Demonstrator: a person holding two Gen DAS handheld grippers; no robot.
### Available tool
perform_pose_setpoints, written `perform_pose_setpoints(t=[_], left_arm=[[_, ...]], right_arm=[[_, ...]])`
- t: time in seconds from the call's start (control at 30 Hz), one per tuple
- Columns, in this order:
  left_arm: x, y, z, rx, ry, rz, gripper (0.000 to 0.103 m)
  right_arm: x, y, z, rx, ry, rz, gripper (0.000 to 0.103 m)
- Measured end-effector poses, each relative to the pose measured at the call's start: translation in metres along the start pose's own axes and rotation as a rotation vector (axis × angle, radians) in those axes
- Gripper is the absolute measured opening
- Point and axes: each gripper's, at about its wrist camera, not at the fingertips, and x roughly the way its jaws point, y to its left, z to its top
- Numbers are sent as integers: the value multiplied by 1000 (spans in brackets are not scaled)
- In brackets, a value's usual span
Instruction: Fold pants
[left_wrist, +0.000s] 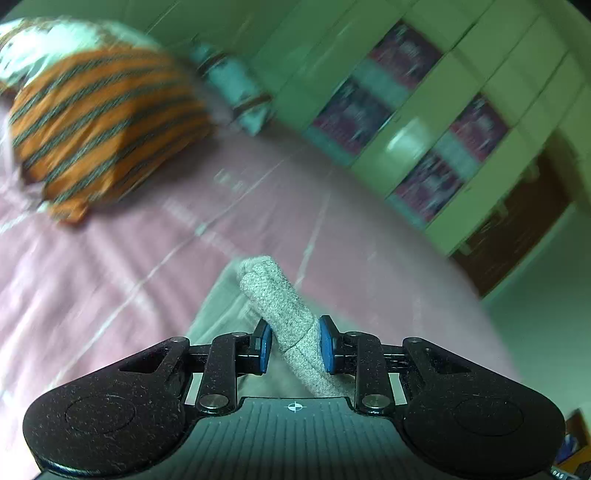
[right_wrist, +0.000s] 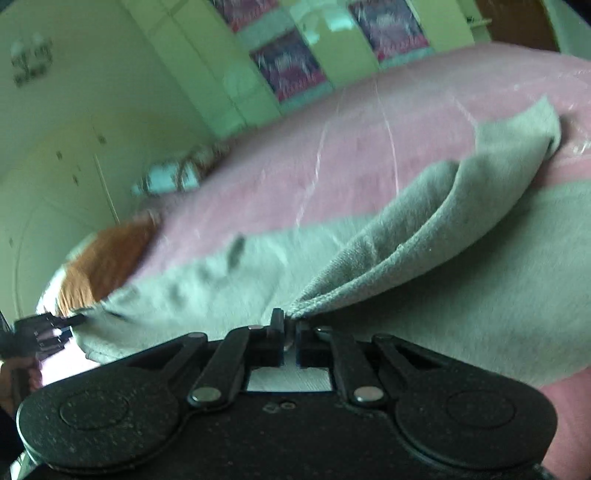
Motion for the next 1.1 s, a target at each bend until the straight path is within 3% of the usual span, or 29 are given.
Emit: perform_pose_setpoints(t=[0.07,0.1,0.13,0.17,0.2,0.3,0.53,0.6,0.67,0.73,0.8,0.93,1.03,1.1], left_arm=[[2,0,-2,33,5,5,28],[13,6,-8,50,85,74,28],[28,16,-19,56,197,160,28],[33,24,-31,69,240,189,28],[29,27,-36,79,219,174,28],[21,28,-38,43,201,166,28],[25,19,-42,77,189,204,29],[19,12,-42,83,172,248,39],[3,-5,-45,143,109,311,66],[-13,-28,-51,205,41,352,69],[-21,-53,-59,251,15,321,69],[5,-101,-86,319,111,227,72],[38,-129,-114,363,209,239,72],[49,-144,-130,404,234,271,72]], right_arm=[[-9,4,1,10,-56,14,0],[-7,3,-3,-14,-66,9,0],[5,0,-10,-44,-2,-30,0],[25,-9,-15,-31,118,-71,0],[36,-16,-22,0,185,-94,0],[33,-24,-28,27,144,-71,0],[41,-22,-29,17,168,-75,0],[38,-21,-25,73,169,-51,5],[21,-21,-19,68,119,-62,18],[3,-20,-15,32,63,-83,19],[-12,-27,-6,23,16,-117,18],[-15,-36,24,-26,-49,-242,18],[4,-43,46,-46,-39,-333,19],[21,-49,56,-70,4,-388,19]])
